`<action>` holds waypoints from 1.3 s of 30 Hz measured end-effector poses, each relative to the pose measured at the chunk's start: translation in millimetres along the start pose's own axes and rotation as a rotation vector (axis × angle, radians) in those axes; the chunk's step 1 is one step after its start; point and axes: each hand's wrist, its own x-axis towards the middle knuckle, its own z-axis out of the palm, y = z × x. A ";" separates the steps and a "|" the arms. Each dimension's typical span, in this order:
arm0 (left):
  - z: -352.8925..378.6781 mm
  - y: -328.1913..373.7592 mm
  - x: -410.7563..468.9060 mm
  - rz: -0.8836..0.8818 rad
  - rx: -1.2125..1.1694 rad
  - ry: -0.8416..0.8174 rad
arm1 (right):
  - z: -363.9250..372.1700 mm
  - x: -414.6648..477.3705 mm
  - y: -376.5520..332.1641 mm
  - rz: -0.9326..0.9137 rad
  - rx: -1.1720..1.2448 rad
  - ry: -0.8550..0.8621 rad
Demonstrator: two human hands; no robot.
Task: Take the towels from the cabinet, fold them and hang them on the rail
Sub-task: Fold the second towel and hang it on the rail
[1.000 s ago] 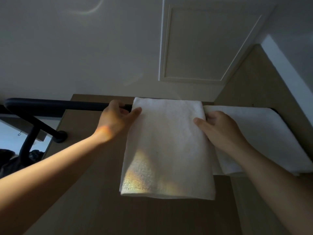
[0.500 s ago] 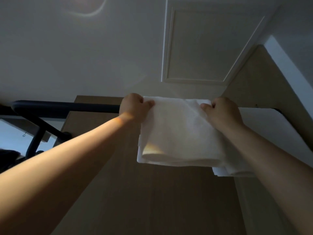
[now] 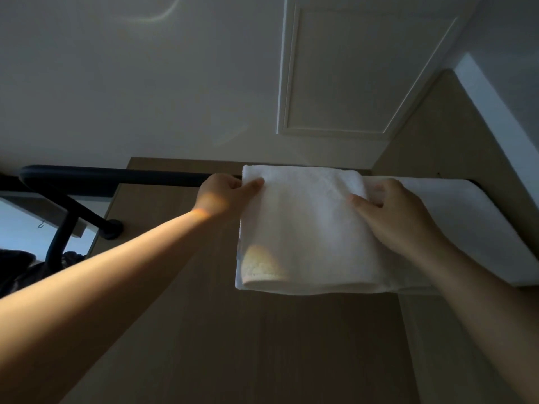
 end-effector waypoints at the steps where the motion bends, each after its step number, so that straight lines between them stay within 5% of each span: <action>1: -1.3 -2.5 -5.3 -0.035 -0.061 -0.055 | 0.2 -4.8 4.4 0.018 0.015 -0.047; 8: 1.7 -7.6 -7.8 -0.039 -0.061 0.028 | 3.1 -1.8 5.0 -0.010 0.143 0.056; 17: 13.0 -16.8 6.2 -0.043 0.033 0.083 | 11.6 14.5 3.8 -0.091 0.002 0.127; 26: -2.3 -43.9 -23.8 -0.301 -0.327 -0.662 | 12.5 -42.1 18.9 0.046 0.249 -0.067; 33: 9.7 -59.0 -54.0 -0.225 -0.392 -0.550 | 34.4 -72.6 45.2 0.185 0.530 -0.141; 39: 11.3 -58.8 -70.5 -0.187 -0.445 -0.436 | 48.2 -73.8 50.1 0.169 0.474 -0.108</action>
